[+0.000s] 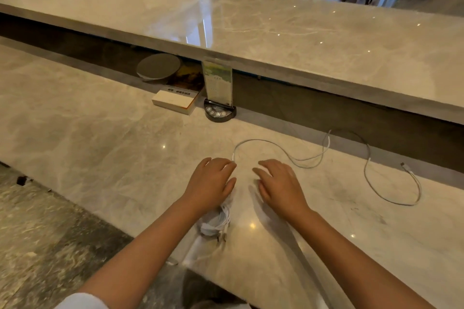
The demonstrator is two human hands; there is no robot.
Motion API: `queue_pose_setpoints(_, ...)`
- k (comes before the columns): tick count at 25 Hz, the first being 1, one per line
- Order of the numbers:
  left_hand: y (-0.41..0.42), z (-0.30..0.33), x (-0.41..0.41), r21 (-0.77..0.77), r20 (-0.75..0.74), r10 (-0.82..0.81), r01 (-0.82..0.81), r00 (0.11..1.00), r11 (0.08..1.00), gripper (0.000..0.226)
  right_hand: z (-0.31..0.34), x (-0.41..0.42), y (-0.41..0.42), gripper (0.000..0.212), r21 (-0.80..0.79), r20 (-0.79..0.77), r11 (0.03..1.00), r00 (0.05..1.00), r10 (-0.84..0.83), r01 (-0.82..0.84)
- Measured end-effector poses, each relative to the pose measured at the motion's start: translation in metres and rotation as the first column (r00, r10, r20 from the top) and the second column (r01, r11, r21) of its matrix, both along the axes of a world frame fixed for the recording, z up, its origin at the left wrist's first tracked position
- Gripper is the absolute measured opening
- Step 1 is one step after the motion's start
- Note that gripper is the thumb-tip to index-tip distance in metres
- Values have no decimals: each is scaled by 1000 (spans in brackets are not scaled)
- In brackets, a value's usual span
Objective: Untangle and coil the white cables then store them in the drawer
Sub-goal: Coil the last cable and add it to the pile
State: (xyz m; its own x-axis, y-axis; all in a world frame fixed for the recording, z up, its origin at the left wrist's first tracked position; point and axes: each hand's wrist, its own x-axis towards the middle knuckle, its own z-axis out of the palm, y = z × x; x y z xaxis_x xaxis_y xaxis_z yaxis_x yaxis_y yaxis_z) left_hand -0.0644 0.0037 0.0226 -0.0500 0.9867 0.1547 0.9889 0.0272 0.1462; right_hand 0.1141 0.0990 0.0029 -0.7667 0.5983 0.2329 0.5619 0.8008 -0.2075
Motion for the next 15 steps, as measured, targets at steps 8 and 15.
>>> queue_pose_setpoints(8,85,-25,12,-580,-90,163,-184,983,793,48,-8,42,63,53,-58,482,969,857,-184,240)
queue_pose_setpoints(15,78,-45,24,-416,231,301,-186,925,890,25,-24,79,44,46,-165,373,949,908,-192,269)
